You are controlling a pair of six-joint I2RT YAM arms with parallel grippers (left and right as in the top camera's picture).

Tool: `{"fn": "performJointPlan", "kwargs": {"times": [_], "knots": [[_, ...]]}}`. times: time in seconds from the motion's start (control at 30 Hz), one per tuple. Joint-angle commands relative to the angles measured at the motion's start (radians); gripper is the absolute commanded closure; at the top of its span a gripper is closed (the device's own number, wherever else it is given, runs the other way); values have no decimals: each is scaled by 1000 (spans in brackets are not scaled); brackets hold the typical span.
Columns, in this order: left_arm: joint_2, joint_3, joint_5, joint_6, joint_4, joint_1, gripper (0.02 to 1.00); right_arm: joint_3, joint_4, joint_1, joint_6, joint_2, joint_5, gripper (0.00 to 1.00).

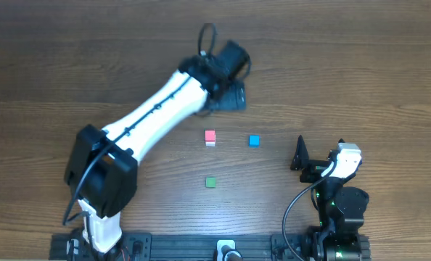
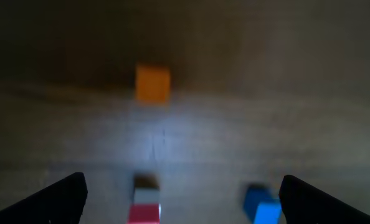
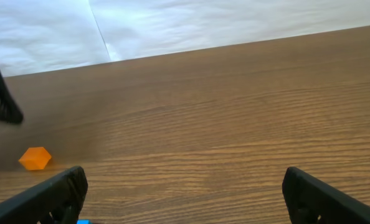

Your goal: Stack Cubes

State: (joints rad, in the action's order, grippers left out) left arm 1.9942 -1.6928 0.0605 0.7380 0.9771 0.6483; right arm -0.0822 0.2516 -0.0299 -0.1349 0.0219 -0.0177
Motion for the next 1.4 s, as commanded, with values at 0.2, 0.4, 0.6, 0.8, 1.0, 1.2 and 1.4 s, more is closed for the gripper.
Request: {"fn": "performJointPlan", "kwargs": {"times": [0.2,0.4,0.6,0.8,1.0,1.2,1.4], "knots": [[180,-93,-3,-77,-35,-83,25,1,16,5,2,1,-11,9],[228,-102,-3,-124,-49,-81,60,1,16,5,2,1,-11,7],[240,-102,-3,-229,-54,-76,91,1,16,5,2,1,-11,7],[262,-102,-3,-257,-75,-73,97,1,16,5,2,1,-11,7],[278,-102,-3,-256,-80,-70,156,1,16,5,2,1,-11,7],[280,-102,-3,-252,-79,-70,215,1,16,5,2,1,-11,9],[284,-102,-3,-251,-78,-70,347,1,16,5,2,1,-11,9]]}}
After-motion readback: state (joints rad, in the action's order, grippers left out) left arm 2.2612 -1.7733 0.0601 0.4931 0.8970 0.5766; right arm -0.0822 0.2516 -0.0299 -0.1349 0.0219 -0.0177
